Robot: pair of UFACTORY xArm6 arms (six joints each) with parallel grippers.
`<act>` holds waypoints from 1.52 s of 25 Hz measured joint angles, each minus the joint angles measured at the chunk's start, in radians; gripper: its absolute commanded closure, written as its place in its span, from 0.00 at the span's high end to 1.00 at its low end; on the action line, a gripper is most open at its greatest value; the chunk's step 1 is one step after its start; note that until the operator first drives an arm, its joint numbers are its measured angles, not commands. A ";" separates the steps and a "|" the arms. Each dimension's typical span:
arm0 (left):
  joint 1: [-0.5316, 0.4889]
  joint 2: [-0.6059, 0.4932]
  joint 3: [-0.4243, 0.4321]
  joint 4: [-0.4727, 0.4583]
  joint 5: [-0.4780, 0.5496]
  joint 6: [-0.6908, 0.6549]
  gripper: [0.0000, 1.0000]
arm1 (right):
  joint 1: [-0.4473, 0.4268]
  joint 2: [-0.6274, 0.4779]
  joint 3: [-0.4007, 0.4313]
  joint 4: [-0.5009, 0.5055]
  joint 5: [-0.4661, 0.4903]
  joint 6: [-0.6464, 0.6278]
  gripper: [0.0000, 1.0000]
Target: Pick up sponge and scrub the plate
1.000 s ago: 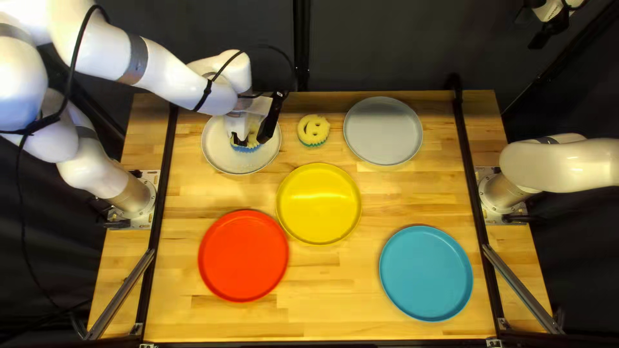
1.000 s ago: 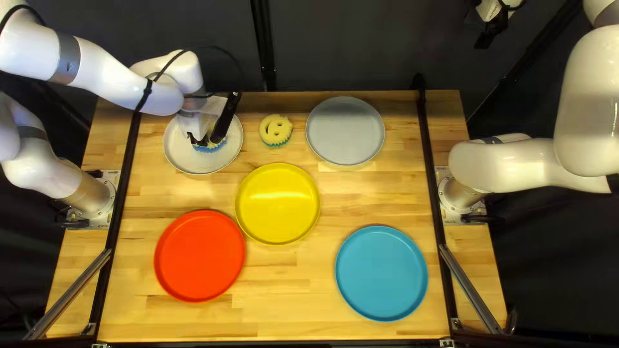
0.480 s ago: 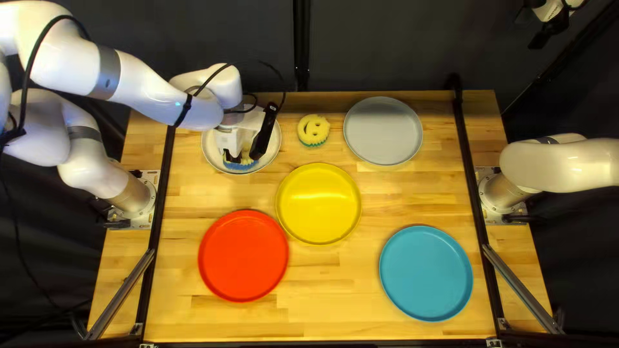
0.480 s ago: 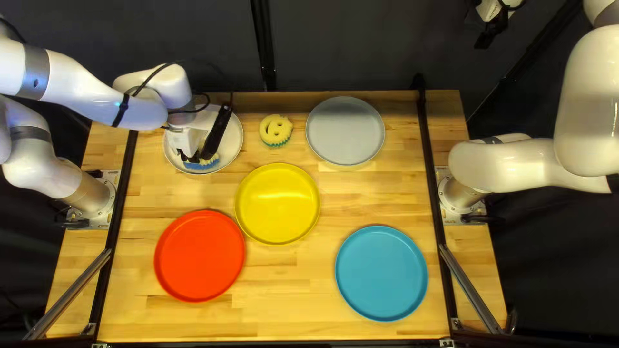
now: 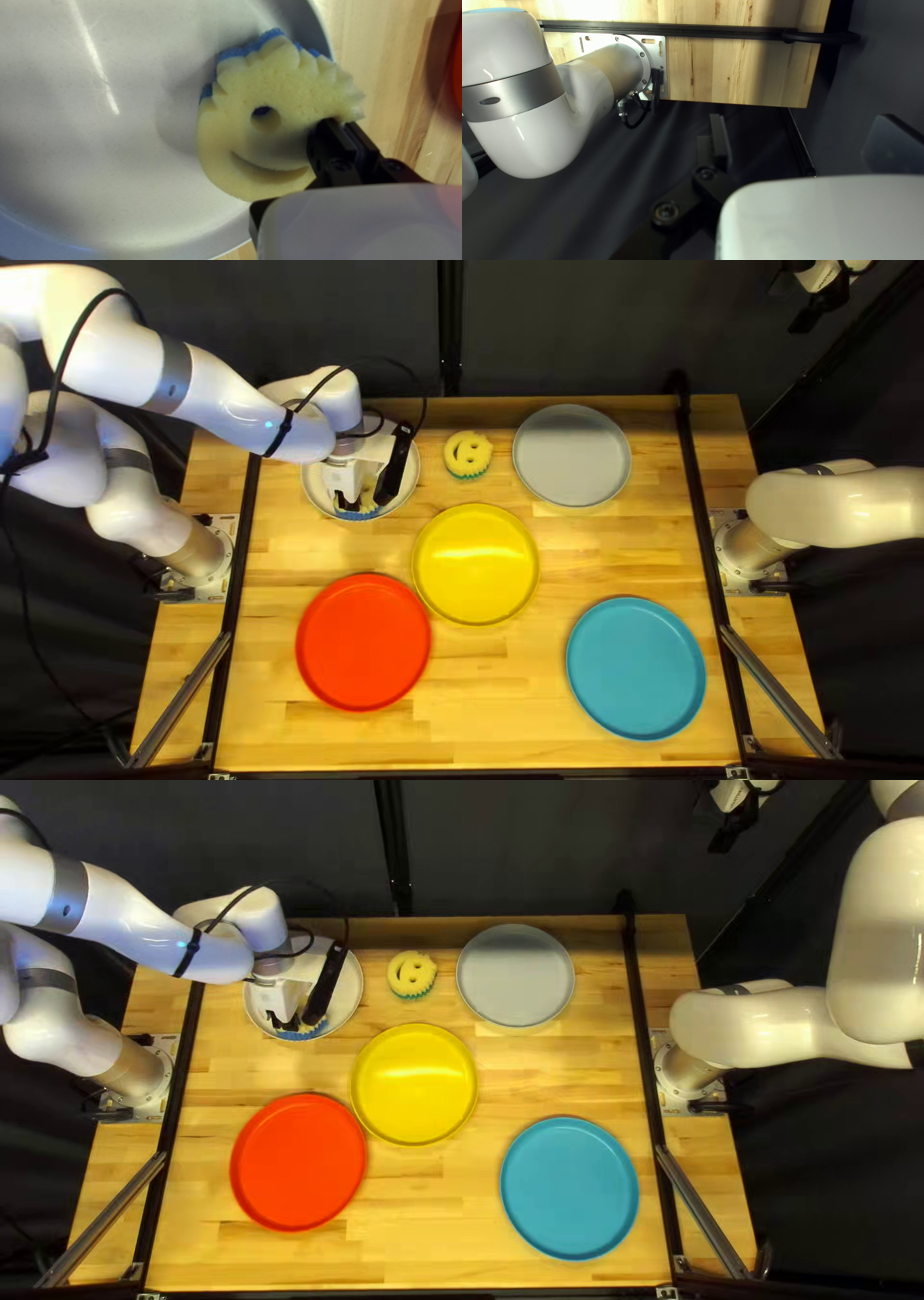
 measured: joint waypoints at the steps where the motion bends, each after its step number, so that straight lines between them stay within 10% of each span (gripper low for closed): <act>1: 0.006 -0.001 -0.003 0.003 0.005 0.000 0.00 | 0.000 0.000 0.000 0.000 0.000 0.000 1.00; 24: 0.202 0.077 -0.123 0.102 0.087 0.078 0.00 | 0.000 0.000 0.000 0.000 0.000 0.000 1.00; 38: 0.106 -0.086 -0.001 0.078 0.111 0.001 0.00 | 0.000 0.000 0.000 0.000 0.000 0.000 1.00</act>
